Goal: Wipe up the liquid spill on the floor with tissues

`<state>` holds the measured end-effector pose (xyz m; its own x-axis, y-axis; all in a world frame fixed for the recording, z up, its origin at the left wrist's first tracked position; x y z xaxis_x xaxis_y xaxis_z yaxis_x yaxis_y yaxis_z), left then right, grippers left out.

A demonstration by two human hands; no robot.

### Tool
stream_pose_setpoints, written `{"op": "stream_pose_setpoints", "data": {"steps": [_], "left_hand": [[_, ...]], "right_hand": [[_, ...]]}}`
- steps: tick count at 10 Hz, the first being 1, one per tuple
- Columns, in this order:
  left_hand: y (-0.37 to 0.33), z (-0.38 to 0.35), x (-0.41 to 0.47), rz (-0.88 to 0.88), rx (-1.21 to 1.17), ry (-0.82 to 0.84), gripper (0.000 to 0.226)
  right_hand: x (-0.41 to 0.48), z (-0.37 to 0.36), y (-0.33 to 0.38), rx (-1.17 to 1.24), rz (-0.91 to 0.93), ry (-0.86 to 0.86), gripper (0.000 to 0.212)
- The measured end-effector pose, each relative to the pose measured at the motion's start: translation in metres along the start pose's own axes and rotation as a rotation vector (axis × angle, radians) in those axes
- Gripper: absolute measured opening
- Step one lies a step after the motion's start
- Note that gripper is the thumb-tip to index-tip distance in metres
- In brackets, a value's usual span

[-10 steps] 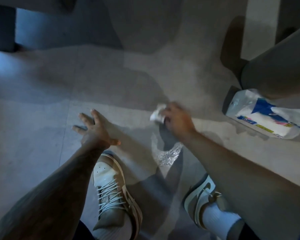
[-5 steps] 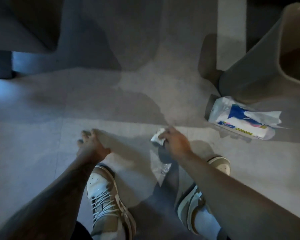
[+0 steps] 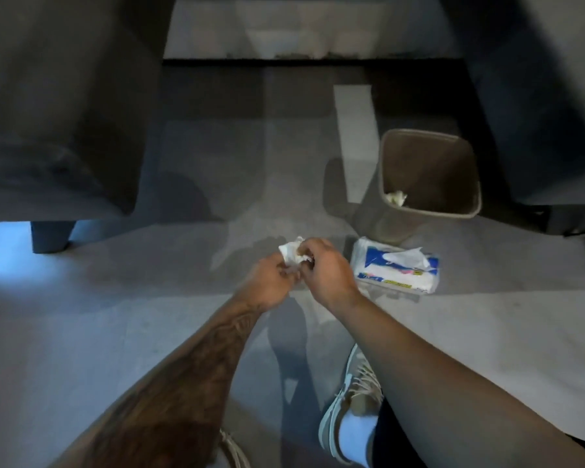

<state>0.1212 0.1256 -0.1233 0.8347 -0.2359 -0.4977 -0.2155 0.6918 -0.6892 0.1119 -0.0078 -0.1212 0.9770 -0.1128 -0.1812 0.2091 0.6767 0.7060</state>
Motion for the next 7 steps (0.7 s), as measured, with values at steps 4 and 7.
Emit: {"op": "stream_pose_setpoints", "data": {"steps": [4, 7], "left_hand": [[-0.226, 0.002, 0.009, -0.244, -0.035, 0.055, 0.050], [-0.218, 0.070, -0.054, -0.206, 0.177, -0.113, 0.045]], "right_hand": [[0.043, 0.236, 0.012, -0.042, -0.156, -0.428, 0.036], [-0.005, 0.244, 0.059, -0.103, -0.083, -0.214, 0.020]]}}
Point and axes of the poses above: each hand's wrist, its own x-axis towards the middle knuckle, its own z-axis out of the back of the hand, y = z × x, the point moved 6 cm from there along x, towards the middle knuckle, and after that the axes turned 4 degrees about x, right-handed, at the moved point
